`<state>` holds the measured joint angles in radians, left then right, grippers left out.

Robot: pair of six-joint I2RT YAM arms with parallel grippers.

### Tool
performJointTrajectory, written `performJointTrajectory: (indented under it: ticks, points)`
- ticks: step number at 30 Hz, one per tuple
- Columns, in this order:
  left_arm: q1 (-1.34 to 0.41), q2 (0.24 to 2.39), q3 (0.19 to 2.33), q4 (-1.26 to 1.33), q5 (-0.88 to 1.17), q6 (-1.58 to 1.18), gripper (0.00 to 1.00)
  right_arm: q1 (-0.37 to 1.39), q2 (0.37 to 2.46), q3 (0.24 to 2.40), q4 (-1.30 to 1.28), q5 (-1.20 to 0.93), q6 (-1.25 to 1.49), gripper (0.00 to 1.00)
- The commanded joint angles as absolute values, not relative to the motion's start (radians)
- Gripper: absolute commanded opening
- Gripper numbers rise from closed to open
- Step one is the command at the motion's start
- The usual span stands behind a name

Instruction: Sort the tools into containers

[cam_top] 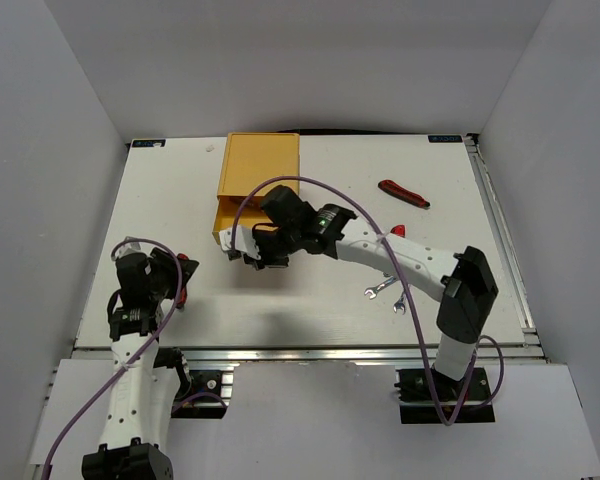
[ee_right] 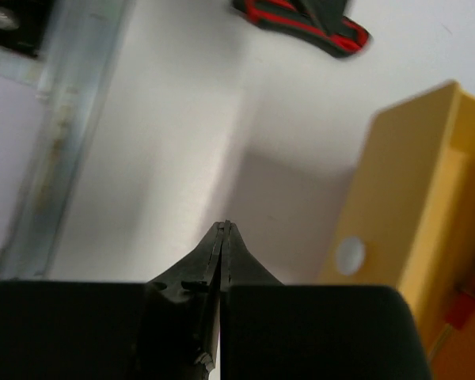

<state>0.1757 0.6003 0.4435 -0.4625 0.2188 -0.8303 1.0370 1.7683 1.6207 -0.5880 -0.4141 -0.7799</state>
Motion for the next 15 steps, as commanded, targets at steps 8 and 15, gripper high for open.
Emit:
performJointTrajectory:
  ticks: [8,15]
  points:
    - [0.183,0.586,0.42,-0.43,0.232,-0.845,0.52,1.049,1.841,1.552,-0.244,0.074,-0.689,0.0]
    - [0.183,0.583,0.42,-0.403,0.248,-0.851,0.54,1.048,1.838,1.546,-0.186,0.115,-0.695,0.21]
